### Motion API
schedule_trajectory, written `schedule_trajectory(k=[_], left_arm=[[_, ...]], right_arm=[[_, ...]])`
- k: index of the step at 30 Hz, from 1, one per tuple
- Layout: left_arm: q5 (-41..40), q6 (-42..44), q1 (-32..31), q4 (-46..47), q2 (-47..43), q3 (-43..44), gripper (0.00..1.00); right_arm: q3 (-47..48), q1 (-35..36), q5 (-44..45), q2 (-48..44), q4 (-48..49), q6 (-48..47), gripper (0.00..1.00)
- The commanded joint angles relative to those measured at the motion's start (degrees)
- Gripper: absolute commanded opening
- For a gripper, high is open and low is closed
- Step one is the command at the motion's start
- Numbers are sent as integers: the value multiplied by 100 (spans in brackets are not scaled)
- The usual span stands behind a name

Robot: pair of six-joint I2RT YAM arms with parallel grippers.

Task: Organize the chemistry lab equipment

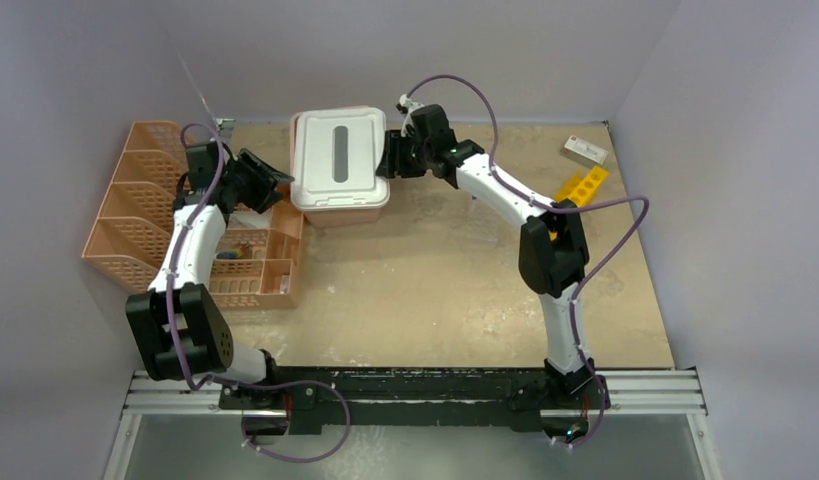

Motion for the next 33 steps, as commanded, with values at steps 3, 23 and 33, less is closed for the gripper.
schedule_trajectory(k=[3,23,33], left_arm=[[-677,484,51,-237,13,583,55],[-135,596,42,165,682,375,62],[-122,544,43,206,831,488,62]], right_arm=[[315,18,120,-18,112,113,52],[1173,18,68,455,-211,959,19],[1618,18,471,567,-744,1857,10]])
